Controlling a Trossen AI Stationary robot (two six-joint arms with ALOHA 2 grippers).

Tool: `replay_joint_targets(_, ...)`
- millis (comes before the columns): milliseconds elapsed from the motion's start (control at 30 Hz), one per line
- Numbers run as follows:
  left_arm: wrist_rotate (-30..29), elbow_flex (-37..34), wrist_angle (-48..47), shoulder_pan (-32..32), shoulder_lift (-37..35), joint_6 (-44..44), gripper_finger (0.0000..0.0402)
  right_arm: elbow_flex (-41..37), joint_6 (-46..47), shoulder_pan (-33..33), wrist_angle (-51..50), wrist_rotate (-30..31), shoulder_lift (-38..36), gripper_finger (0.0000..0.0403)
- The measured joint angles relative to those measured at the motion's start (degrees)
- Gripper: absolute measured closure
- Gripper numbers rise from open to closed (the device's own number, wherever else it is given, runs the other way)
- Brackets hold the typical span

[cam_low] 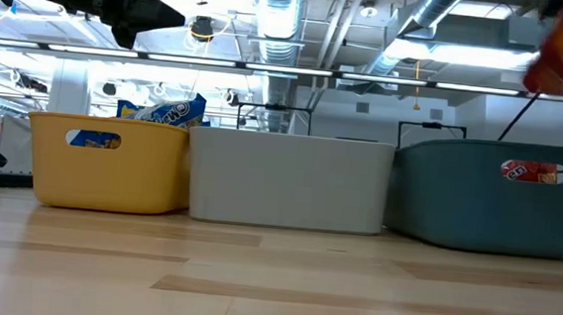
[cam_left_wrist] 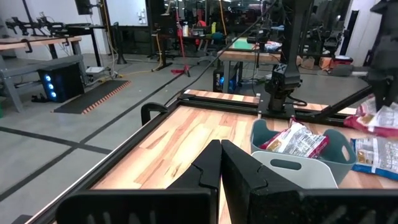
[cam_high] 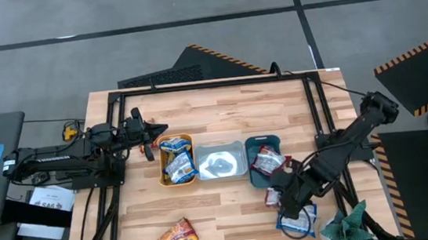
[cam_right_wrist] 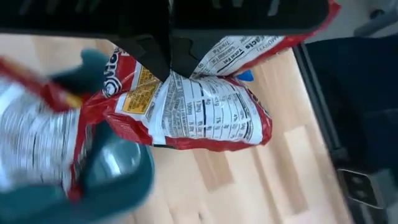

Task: Sort Maruchan noodles
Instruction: Put the bottom right red noodle pack into the blue bin

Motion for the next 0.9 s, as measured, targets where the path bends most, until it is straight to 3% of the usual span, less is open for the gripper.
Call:
replay_joint_targets(367,0.00,0.00,0.00,0.02,0.02,0.00,0.0401,4.79,-15.85,-6.47,-2.14,2.76,-0.11,0.0396)
replay_joint_targets(433,0.00,0.00,0.00,0.02,0.00,0.00,0.0401,4.78,-17.25,-7.93,-5.04,5.93,-0.11,0.0396)
replay_joint_targets(633,0.00,0.00,0.00,0.02,0.02,0.02,0.0401,3.75,-17.54,-11.89,-10.95,17.60,0.24,0.0396)
replay_joint_targets(900,-0.02,0.00,-0.40,0.02,0.02,0.76,0.0401,-1.52,-7.59,-13.87,-23.27,19.02,0.22,0.0396)
